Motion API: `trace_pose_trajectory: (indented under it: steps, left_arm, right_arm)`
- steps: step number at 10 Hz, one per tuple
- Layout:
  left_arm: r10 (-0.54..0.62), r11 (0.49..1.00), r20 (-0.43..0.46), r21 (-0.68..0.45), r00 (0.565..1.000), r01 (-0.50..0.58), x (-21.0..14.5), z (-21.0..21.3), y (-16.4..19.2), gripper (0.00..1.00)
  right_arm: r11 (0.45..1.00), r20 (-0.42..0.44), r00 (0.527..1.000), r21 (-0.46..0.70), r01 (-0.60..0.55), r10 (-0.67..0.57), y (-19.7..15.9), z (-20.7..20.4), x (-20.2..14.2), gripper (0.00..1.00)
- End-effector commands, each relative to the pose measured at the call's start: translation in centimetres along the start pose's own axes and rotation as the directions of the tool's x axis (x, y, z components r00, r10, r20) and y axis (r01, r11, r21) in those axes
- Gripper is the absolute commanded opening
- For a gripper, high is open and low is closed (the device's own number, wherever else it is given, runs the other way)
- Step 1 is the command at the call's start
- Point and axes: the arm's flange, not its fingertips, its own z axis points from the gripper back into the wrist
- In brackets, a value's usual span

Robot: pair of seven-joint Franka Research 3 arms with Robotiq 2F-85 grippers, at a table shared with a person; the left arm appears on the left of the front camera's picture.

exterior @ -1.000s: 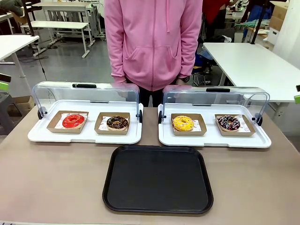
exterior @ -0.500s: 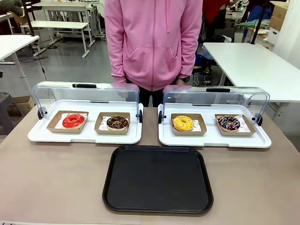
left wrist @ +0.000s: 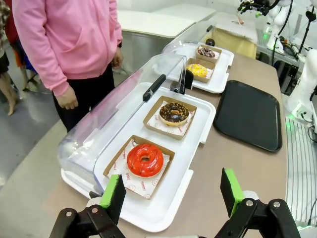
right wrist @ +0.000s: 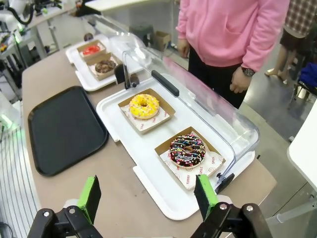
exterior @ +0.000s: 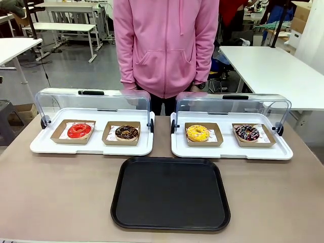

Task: Move the first donut from the left to the tray.
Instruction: Pick up the Paper togo box containing the Donut indicated by the person and place it on the Handle tray.

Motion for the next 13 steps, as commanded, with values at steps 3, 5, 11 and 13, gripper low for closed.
trace_pose_trajectory:
  steps: [3,5,11,13]
  left_arm:
    - [0.004,1.000,-0.007,0.002,1.000,-0.004,0.07,-0.06,0.02,1.00]
    - [0.004,1.000,-0.007,0.002,1.000,-0.004,0.07,-0.06,0.02,1.00]
    - [0.004,1.000,-0.007,0.002,1.000,-0.004,0.07,-0.06,0.02,1.00]
    - [0.004,1.000,-0.007,0.002,1.000,-0.004,0.07,-0.06,0.02,1.00]
  right_arm:
    - [1.000,0.023,1.000,-0.002,-0.008,0.008,-0.07,-0.15,0.09,1.00]
    - [1.000,0.023,1.000,-0.002,-0.008,0.008,-0.07,-0.15,0.09,1.00]
    - [1.000,0.023,1.000,-0.002,-0.008,0.008,-0.07,-0.15,0.09,1.00]
    - [1.000,0.023,1.000,-0.002,-0.008,0.008,-0.07,-0.15,0.09,1.00]
